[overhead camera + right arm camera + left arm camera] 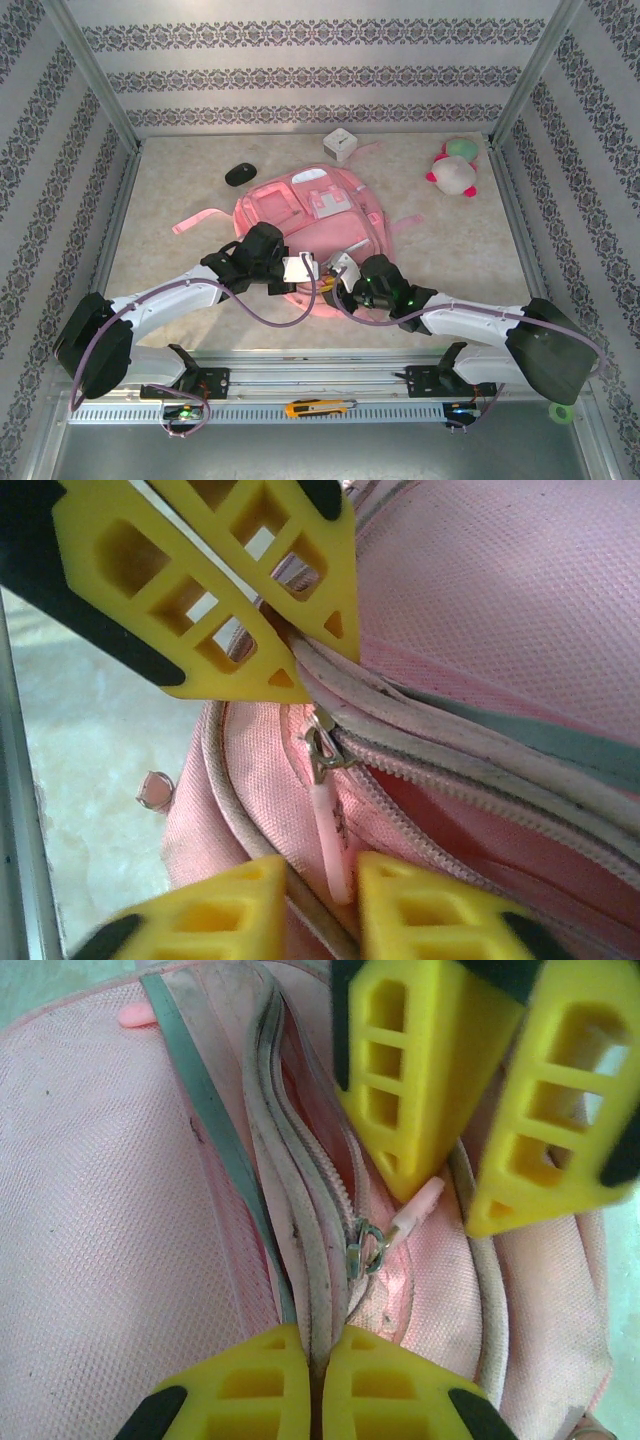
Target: Pack the student bag
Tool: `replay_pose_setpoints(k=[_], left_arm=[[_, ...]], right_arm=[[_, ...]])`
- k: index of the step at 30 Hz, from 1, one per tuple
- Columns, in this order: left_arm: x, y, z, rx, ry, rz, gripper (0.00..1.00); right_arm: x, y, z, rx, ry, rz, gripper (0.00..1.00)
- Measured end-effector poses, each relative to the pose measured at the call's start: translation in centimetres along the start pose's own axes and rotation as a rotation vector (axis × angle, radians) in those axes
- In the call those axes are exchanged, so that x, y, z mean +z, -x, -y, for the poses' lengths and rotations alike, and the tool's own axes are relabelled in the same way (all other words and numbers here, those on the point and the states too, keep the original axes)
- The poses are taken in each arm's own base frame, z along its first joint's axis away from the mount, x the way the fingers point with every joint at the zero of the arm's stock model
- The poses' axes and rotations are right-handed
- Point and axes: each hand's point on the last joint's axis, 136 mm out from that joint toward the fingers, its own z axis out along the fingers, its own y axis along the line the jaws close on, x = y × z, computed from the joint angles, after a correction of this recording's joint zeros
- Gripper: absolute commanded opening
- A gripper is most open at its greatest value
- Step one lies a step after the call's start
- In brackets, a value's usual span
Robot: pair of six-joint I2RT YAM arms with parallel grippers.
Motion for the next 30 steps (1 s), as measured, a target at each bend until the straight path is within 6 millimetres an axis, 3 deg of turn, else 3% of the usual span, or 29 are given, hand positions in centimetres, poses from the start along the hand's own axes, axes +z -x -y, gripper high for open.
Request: replay_pose_setpoints(k=[5,16,24,30], left_arm=[[0.0,0.0,-0.1,0.000,0.003,0.000,0.00],[-0.1,0.3,-0.3,0.005,0.013,0.011,0.00],[-0.1,0.3,-0.3,0.004,0.012,0.010,0.00],[-0.1,0.0,-0.1,0.001,0.004,0.001,0.00]], right_arm=[[-0.7,0.9,0.0,0.029,0.002,0.030,0.00],[-3.9,2.2,1.8,0.097,-0.043,0.118,0.00],[-2.2,0.9,1.3,0.113,0.003,0.033,0.01],[-0.9,0.2,1.1,0.125,0.036,-0.024,0.16]])
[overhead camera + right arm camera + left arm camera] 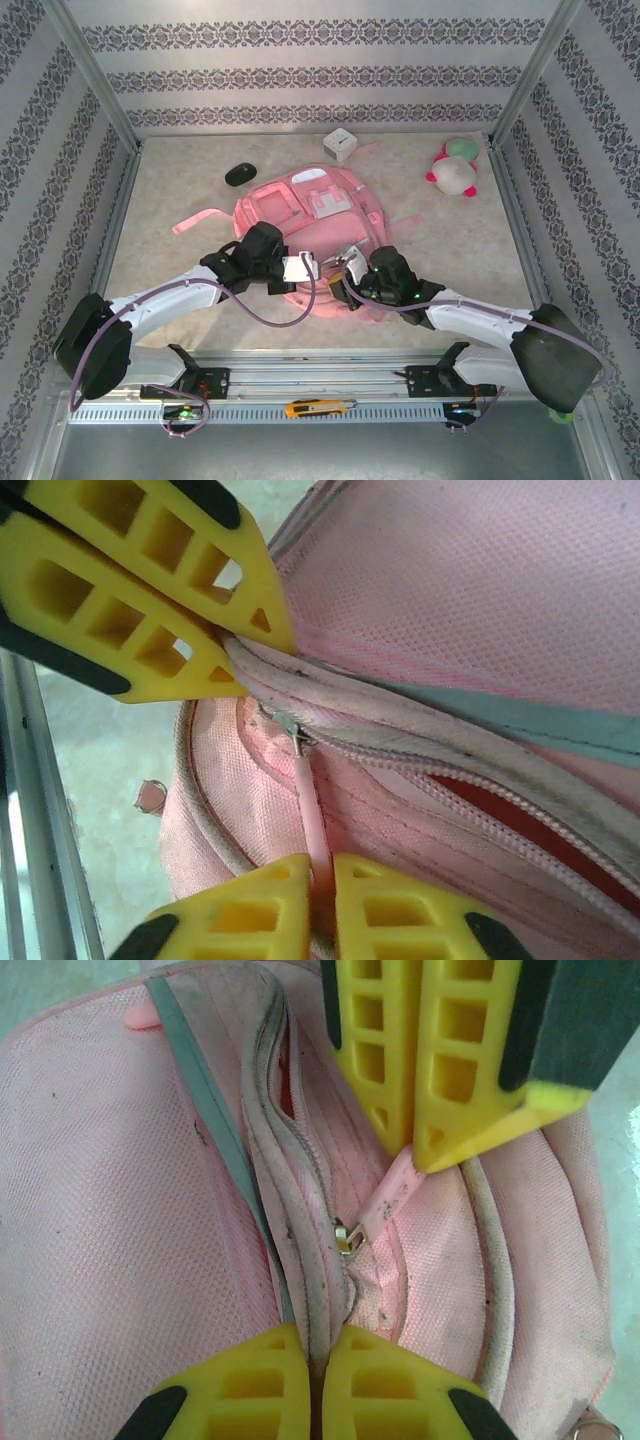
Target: Pack the student bag
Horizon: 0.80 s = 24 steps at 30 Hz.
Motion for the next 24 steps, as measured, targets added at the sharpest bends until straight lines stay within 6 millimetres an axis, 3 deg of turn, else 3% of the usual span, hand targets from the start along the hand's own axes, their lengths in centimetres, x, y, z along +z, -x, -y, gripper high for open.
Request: replay_pose_setpoints(k=[8,11,14,16,20,24], left_arm=[[0.0,0.1,0.0,0.000,-0.002,0.003,0.00],[0.0,0.1,0.0,0.000,-0.002,0.003,0.00],[0.0,0.0,0.0,0.000,0.000,0.001,0.00],[0.0,0.0,0.0,-0.001,0.001,-0.002,0.00],[-0.2,0.1,-0.4,-0.002,0.013,0.002,0.00],[-1.0,0.4,-0.9,0.001,0.038,0.013,0.00]], right_arm=[[1.1,0.6,-0.4,0.002,0.036,-0.017,0.23],[1.4,0.7,-0.4,0.005,0.042,-0.018,0.16],[1.4,0.8,-0.7,0.010,0.059,-0.014,0.00],[1.2,1.1,-0.8,0.008,0.065,-0.005,0.00],[-0.4,1.8,-0.3,0.020,0.044,0.046,0.00],[-3.0,1.4,1.8,0.076,-0.020,0.100,0.00]])
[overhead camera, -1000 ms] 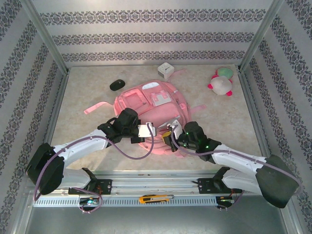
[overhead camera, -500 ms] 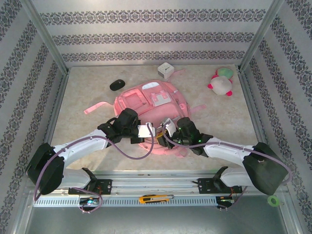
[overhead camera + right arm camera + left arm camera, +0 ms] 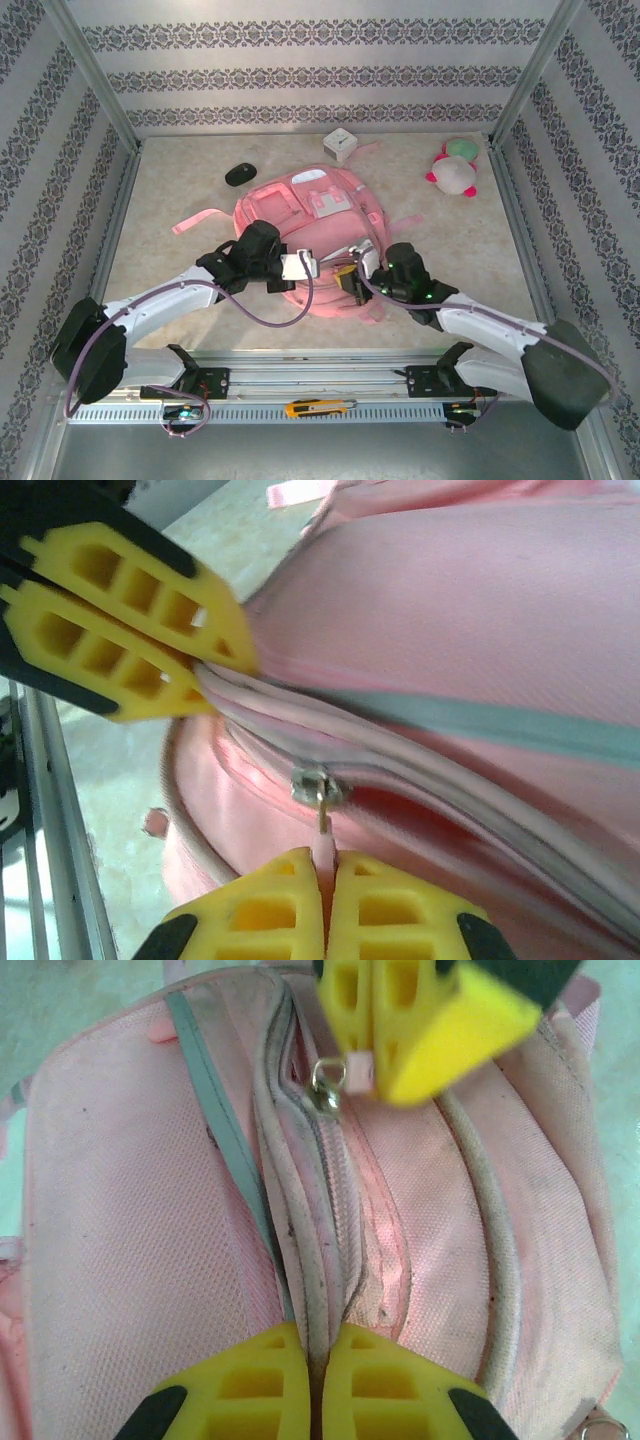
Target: Pack the student bag
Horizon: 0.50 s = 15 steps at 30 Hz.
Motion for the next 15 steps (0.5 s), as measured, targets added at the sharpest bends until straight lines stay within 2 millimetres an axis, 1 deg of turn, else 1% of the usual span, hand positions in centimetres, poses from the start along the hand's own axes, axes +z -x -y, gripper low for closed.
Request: replay_pose_setpoints(k=[4,6,7,9,12,13,15], left_arm=[[-0.7,-0.4,-0.3,0.002,0.014,-0.016,0.00],[-1.0,-0.6,-0.1,0.008,0.012,-0.027,0.00],[-1.1,-0.7,-0.1,0.008,0.010,-0.032,0.03],[-1.1,-0.8,0.0,0.008,0.009,-0.035,0.18],[-1.2,-1.1,0.3,-0.021,-0.006,-0.046,0.46],[-1.4,-1.0,0.4,-0.048,-0.016,-0.042,0.51],[-1.5,-0.3,0.5,-0.105,-0.029,-0.014,0.57]], right_arm=[[-1.5,0.2,1.2,0.042,-0.044,0.008,0.00],[-1.7,-0.1,1.1,0.055,-0.043,-0.016,0.00],[-1.6,-0.2,1.0,0.059,-0.037,-0.025,0.00],[-1.6,-0.2,0.9,0.063,-0.030,-0.033,0.00],[-1.2,-0.3,0.3,0.064,-0.017,-0.056,0.00],[-1.1,-0.4,0.1,0.061,-0.011,-0.067,0.00],[-0.8,-0.7,-0.2,0.057,-0.002,-0.085,0.00]])
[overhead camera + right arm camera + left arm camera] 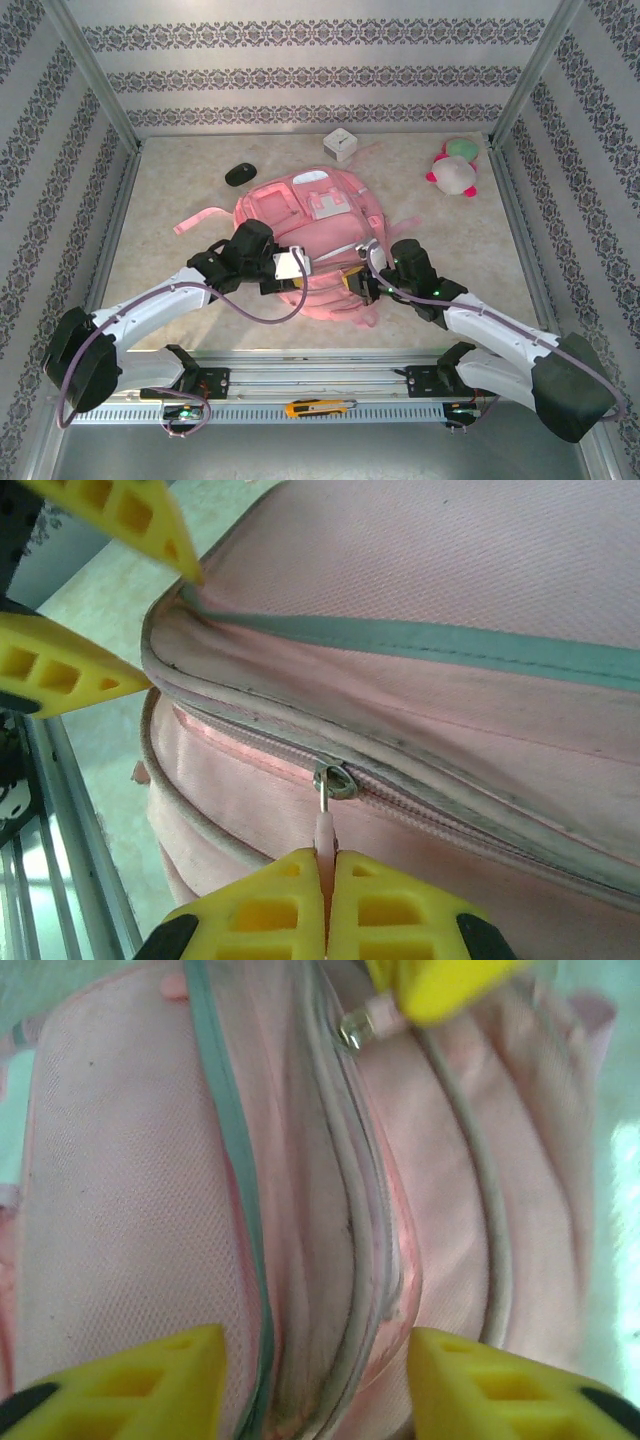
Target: Pack the student bag
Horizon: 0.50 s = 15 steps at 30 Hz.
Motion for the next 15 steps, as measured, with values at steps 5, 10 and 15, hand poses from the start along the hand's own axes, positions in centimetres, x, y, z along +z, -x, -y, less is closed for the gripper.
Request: replay_pose_setpoints(k=[5,10,15], left_arm=[[0.8,3.5,1.0,-0.038,0.004,0.087,0.63],[3.1,4.0,1.4,-0.042,0.015,0.063,0.63],[5.8,2.5,0.1,-0.064,0.068,-0.007,0.21]], right_arm=[[0.3,-0.2,0.2,-0.006,-0.006,-0.018,0.00],[0.5,-0.1,0.3,-0.007,-0.007,-0.023,0.00],[0.5,-0.1,0.3,-0.006,-0.008,-0.025,0.00]])
